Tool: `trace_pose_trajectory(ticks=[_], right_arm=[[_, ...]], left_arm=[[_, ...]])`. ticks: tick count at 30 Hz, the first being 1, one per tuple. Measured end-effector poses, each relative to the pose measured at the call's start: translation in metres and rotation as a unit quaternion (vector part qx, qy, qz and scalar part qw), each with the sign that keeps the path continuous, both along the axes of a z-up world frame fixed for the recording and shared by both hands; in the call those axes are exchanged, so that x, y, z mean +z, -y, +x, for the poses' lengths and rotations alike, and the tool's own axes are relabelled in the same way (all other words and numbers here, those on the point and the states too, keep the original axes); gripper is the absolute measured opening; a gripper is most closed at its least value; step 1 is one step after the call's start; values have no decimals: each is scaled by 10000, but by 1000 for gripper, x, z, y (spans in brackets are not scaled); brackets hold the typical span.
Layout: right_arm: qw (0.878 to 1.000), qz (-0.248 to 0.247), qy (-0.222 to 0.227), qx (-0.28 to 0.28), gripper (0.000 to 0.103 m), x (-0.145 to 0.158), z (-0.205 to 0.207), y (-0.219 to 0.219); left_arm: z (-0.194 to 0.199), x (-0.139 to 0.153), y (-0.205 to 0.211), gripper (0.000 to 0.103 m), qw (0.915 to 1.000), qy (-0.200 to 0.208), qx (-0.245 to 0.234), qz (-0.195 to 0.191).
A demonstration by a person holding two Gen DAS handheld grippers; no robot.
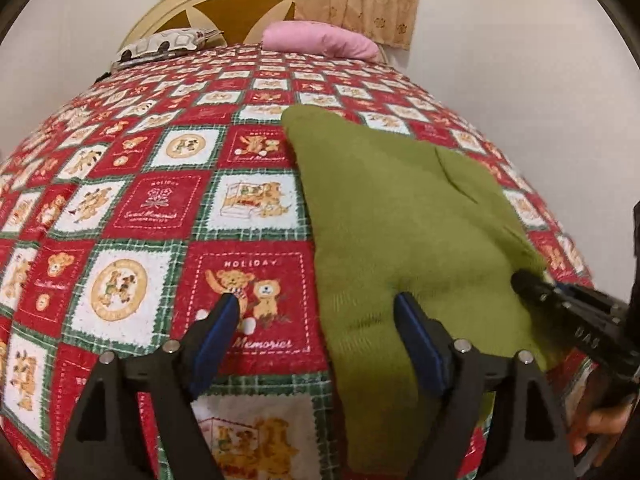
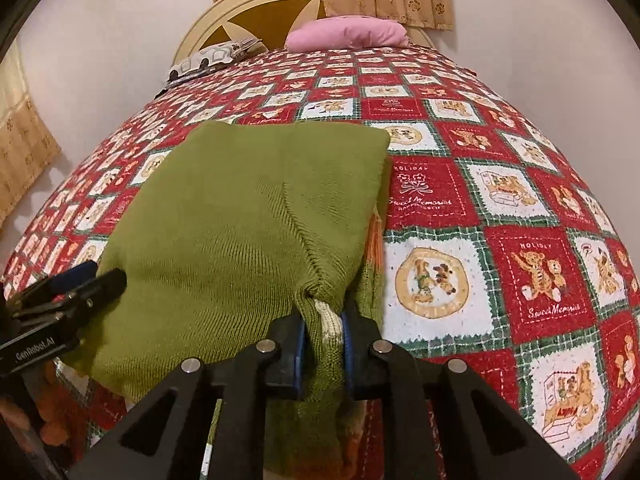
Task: Fold small clothes
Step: 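Grasp the striped cuff side of the folded sweater with the right gripper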
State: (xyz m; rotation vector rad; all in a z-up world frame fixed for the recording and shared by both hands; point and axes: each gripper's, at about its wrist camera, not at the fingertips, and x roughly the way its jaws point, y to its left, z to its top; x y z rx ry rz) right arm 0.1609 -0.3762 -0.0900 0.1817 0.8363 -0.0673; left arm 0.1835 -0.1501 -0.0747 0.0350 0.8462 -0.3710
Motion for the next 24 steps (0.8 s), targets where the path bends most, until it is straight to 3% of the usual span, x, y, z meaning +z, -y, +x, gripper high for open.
trace_pose_trajectory(ticks=[7, 12, 16, 17, 19, 20, 24], right_arm=[[9996, 91, 88, -246, 17, 16, -43, 1], [9973, -412, 603, -122, 17, 46, -72, -29], [9981, -423, 428, 157, 17, 36, -62, -46], [9991, -337, 182, 158, 17, 23, -55, -44], [9996, -153, -177, 157, 17, 2, -48, -38], [9998, -38, -119, 182, 17, -2, -51, -33], [9995, -36, -149, 279, 17, 10, -66, -32]], left_arm=[[-21, 12, 1, 83, 9974, 285, -18, 667], [-34, 18, 13, 80, 9910, 641, -16, 1174], [-36, 13, 13, 71, 9907, 563, -68, 1234], [-36, 11, 11, 70, 9911, 518, -78, 1224], [-37, 6, 5, 70, 9928, 376, -103, 1130], [-39, 5, 4, 70, 9936, 319, -141, 1078], [-47, 11, -11, 79, 9953, 241, -386, 853]])
